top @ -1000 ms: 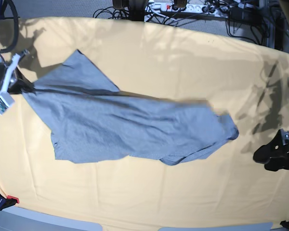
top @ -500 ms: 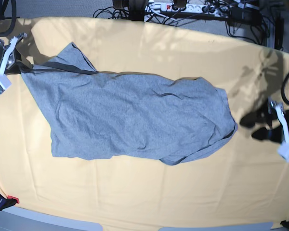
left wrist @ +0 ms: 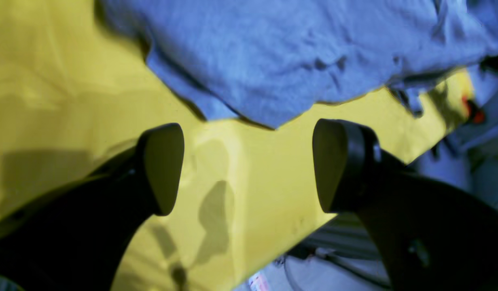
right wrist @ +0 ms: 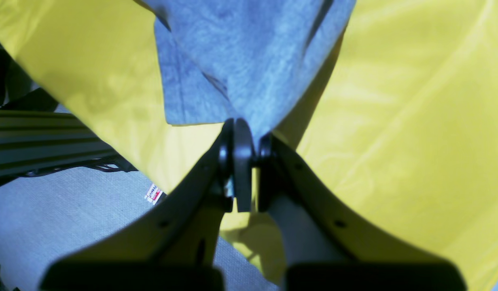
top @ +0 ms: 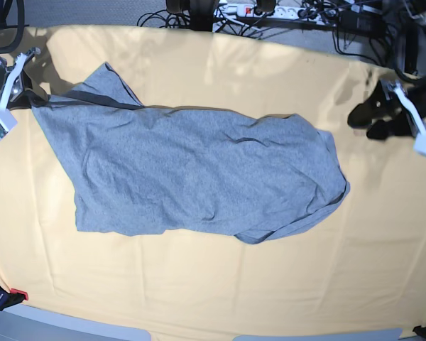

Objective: Layout the t-shirt on the table in an organized manner, then fold the t-shirt properly
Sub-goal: 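Reach the left gripper to the shirt's opposite corner and grasp it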

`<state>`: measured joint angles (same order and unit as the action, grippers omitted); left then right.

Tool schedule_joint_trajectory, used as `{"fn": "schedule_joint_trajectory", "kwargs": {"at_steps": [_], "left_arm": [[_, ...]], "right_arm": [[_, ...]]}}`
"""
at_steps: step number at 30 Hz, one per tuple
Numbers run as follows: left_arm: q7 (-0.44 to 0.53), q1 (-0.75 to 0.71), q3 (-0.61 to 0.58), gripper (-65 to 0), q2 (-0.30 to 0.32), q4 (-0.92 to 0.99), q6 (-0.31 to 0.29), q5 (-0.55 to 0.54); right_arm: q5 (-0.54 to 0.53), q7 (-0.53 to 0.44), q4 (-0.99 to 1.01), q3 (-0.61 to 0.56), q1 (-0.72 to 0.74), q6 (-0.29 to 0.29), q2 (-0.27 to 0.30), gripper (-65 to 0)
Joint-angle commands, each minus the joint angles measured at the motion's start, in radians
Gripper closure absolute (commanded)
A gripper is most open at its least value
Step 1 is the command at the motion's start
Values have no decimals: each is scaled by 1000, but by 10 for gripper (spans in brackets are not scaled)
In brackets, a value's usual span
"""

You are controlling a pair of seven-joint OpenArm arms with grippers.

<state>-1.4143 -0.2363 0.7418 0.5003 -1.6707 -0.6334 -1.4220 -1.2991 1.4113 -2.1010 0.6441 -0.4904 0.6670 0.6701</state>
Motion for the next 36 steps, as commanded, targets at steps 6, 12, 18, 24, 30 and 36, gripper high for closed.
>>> {"fn": "schedule_joint_trajectory", "kwargs": {"at_steps": [6, 12, 18, 24, 30, 36], "left_arm": [[18, 1, 11, -494, -144, -16, 29, 97], [18, 5, -13, -494, -228, -16, 36, 160], [65, 60, -130, -494, -276, -16, 90, 284], [121, 119, -230, -494, -324, -16, 172, 449], [128, 121, -368, -461, -353, -16, 132, 446], [42, 161, -404, 0, -346, -19, 128, 401]], "right_arm": [[-13, -15, -12, 11, 3, 3, 23, 0], [-14, -15, -12, 11, 3, 3, 23, 0], [-13, -15, -12, 11, 3, 3, 23, 0], [-13, -15, -12, 11, 3, 3, 23, 0], [-13, -15, -12, 11, 3, 3, 23, 0], [-13, -15, -12, 11, 3, 3, 23, 0]]}}
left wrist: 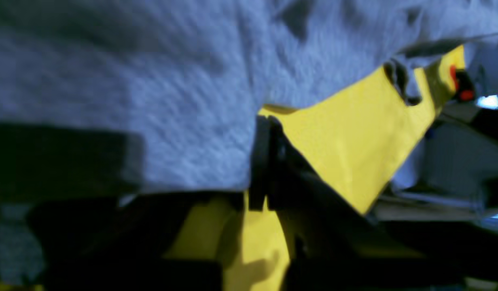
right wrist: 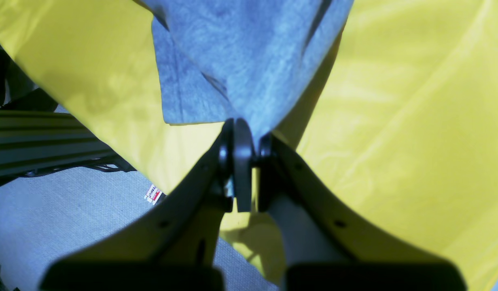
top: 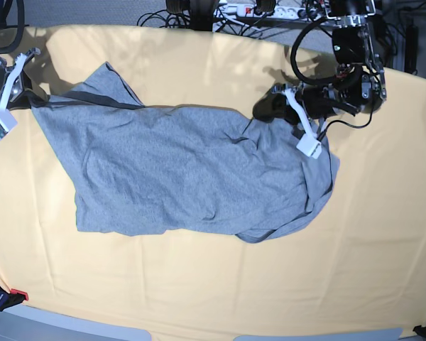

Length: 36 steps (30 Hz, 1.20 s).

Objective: Layout the t-shirt on the table in an organized manner, then fold the t-shirt properly
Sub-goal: 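Reach the left gripper to the shirt's opposite corner and grasp it, then lift the shirt with both grippers and pull it away from the robot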

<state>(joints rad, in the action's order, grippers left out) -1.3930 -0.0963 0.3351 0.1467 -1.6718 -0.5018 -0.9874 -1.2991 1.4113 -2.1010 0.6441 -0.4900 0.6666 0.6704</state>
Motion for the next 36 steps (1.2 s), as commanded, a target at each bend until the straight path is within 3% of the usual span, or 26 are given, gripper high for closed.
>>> {"fn": "schedule_joint_trajectory", "kwargs": {"at_steps": [1, 4, 9, 21, 26, 30, 36], "left_arm": [[-3, 33, 14, 0, 10, -20, -10, -76], [-3, 58, 55, 0, 37, -50, -63, -239], [-3, 77, 115, 0, 134, -151, -128, -496], [-3, 58, 124, 0, 449, -222, -132, -496], [-3, 58, 124, 0, 592, -222, -135, -496], [-3, 64, 124, 0, 615, -222, -135, -496], [-3, 60, 124, 0, 616, -223, -104, -496]], "right_arm": [[-13, -15, -12, 11, 3, 3, 22, 0], [-13, -15, -12, 11, 3, 4, 23, 0], [-10, -15, -12, 11, 3, 4, 23, 0], [-10, -15, -18, 22, 8, 8, 31, 0], [-30, -15, -31, 88, 61, 18, 34, 0], [-90, -15, -31, 110, 115, 19, 34, 0], [-88, -15, -31, 110, 87, 18, 33, 0]]}}
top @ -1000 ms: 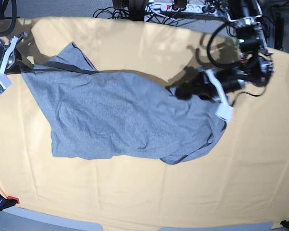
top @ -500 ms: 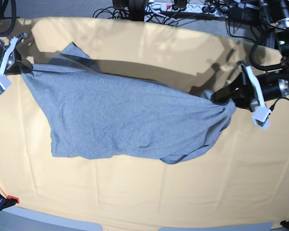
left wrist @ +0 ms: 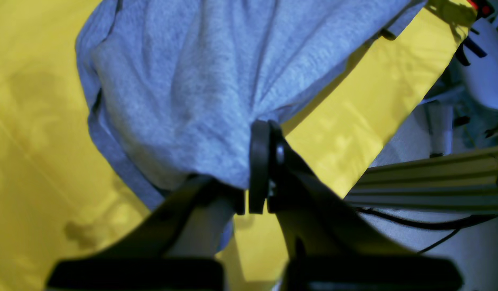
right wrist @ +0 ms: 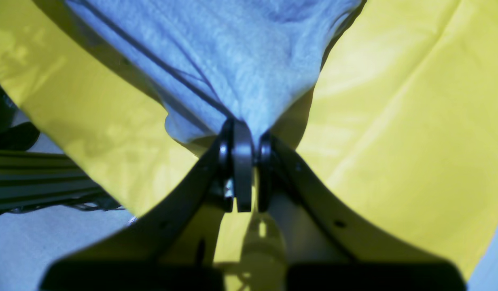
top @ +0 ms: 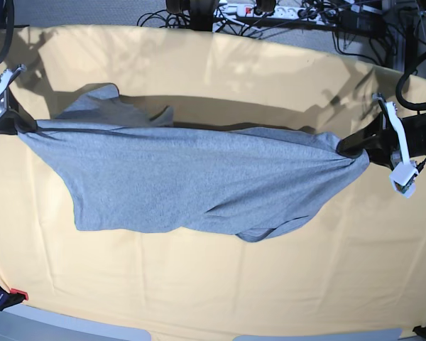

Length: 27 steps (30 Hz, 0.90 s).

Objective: Layout the t-shirt on the table in an organized manner, then fold the t-shirt properly
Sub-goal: 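Lift the shirt with both grippers and pull it away from the robot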

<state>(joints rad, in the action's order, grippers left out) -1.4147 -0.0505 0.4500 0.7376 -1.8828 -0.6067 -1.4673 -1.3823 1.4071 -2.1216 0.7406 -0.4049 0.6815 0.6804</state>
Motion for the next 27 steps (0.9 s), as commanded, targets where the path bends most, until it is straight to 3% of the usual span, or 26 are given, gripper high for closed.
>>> {"fn": "schedule_joint_trajectory", "kwargs": {"at_steps": [1, 10, 18, 27], "left_arm": [[18, 10, 9, 0, 30, -12, 5, -16], [18, -69, 9, 0, 108, -121, 16, -16], [18, -214, 9, 0, 227, -317, 3, -16], [18, -390, 9, 0, 337, -389, 4, -16]], "right_arm": [[-5, -11, -10, 14, -14, 3, 24, 0], [35, -11, -60, 14, -174, -9, 33, 0], [216, -11, -233, 14, -350, 4, 68, 0], [292, -11, -235, 14, -558, 3, 71, 0]]}}
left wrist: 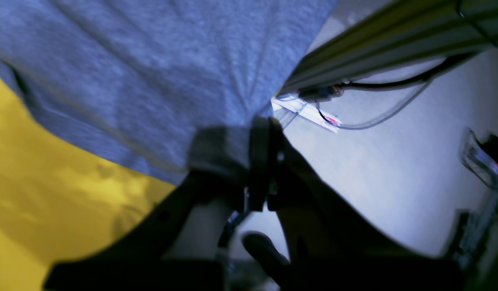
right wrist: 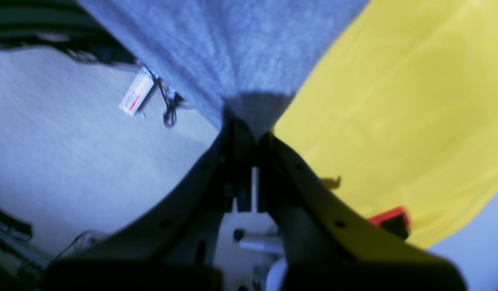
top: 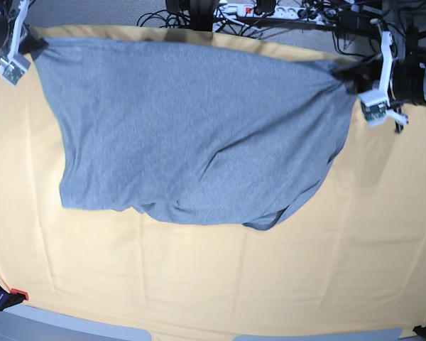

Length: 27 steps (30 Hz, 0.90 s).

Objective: Layout the t-shirt on the table in an organized manner, then fold the t-shirt properly
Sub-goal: 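Lift the shirt with both grippers and pull it away from the robot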

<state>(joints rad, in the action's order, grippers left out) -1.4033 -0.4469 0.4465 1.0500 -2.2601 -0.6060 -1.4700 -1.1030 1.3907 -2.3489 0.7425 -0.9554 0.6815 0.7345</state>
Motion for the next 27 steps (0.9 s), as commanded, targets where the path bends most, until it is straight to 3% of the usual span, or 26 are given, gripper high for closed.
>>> {"fn": "schedule_joint_trajectory", "kwargs": {"at_steps": [1, 9, 13, 21, 26, 27], "left_arm": [[7, -16, 12, 0, 39, -19, 3, -14], [7, -173, 12, 0, 125, -74, 2, -14], [7, -209, 12, 0, 125, -75, -38, -14], [7, -206, 12, 0, 122, -75, -57, -14], [7, -204, 12, 0, 71, -75, -57, -14], [7, -204, 12, -41, 61, -75, -56, -9]], "right_arm": [[26, 6, -7, 12, -33, 3, 22, 0], [61, 6, -7, 12, -272, 0, 73, 0], [53, 6, -7, 12, -299, 0, 75, 0], [58, 5, -7, 12, -296, -1, 75, 0], [115, -41, -7, 12, -262, 15, 75, 0], [128, -41, -7, 12, -248, 0, 75, -16]]}}
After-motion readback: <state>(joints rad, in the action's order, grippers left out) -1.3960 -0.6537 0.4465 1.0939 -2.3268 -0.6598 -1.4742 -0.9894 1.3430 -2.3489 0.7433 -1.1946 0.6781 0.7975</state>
